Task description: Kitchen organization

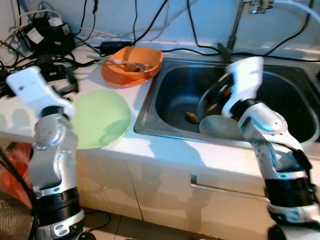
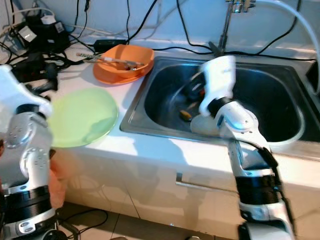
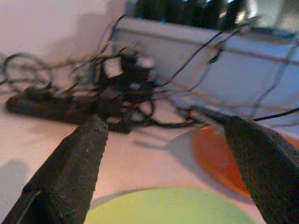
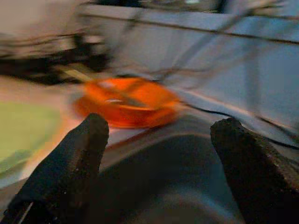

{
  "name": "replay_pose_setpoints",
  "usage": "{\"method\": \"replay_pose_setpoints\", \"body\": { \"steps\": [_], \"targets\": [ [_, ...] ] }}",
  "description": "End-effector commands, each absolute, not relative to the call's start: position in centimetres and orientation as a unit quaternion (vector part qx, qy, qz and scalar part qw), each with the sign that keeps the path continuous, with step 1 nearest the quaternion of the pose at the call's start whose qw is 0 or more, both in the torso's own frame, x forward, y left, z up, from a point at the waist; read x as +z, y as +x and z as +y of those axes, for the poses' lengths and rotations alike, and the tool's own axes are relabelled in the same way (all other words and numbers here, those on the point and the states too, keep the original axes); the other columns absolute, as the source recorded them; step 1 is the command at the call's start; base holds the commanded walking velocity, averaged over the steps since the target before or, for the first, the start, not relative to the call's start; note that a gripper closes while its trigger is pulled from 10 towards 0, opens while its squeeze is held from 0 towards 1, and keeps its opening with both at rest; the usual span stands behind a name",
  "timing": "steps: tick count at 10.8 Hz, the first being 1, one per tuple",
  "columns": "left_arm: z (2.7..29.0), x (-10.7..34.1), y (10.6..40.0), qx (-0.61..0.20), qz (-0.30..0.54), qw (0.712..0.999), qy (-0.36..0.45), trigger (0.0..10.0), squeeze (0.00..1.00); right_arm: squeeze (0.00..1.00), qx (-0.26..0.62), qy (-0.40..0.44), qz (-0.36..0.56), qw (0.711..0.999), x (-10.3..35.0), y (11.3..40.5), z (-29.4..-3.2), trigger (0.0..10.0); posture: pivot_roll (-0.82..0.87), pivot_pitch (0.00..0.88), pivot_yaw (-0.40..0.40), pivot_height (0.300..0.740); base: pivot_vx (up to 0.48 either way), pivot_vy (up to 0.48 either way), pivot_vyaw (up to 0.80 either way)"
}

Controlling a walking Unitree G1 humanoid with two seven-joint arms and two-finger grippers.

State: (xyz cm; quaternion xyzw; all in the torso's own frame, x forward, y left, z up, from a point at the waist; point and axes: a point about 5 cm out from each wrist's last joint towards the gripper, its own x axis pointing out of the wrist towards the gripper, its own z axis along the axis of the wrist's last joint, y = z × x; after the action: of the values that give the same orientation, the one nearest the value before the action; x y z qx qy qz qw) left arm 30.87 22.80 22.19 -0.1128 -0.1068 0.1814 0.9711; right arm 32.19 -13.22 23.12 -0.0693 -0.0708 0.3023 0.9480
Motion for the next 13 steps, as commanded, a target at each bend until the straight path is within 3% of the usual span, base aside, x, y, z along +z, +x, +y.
{"method": "replay_pose_setpoints", "body": {
  "steps": [1,4,8,13],
  "targets": [
    [23.3,21.9,30.9,0.197,-0.093,0.968,-0.122,10.0,0.00,0.00,0.346,-0.069,-0.058,0.934,22.8,31.6,-12.5,10.0,0.11,0.048,0.070,0.740,0.000,0.000,0.00],
    [24.7,21.0,30.5,0.235,-0.063,0.960,-0.137,10.0,0.00,0.00,0.443,-0.089,-0.027,0.892,21.9,29.7,-12.2,10.0,0.12,0.051,0.078,0.740,0.000,0.000,0.00],
    [26.0,20.2,28.9,0.269,-0.031,0.953,-0.138,10.0,0.00,0.00,0.493,-0.090,-0.016,0.865,21.8,28.9,-12.0,10.0,0.15,0.052,0.071,0.740,0.000,0.000,0.00],
    [23.9,16.4,29.6,0.228,0.075,0.939,-0.245,10.0,0.00,0.00,0.539,-0.079,-0.016,0.838,22.1,27.9,-11.6,10.0,0.14,0.054,0.069,0.740,0.000,0.000,0.00]
  ]
}}
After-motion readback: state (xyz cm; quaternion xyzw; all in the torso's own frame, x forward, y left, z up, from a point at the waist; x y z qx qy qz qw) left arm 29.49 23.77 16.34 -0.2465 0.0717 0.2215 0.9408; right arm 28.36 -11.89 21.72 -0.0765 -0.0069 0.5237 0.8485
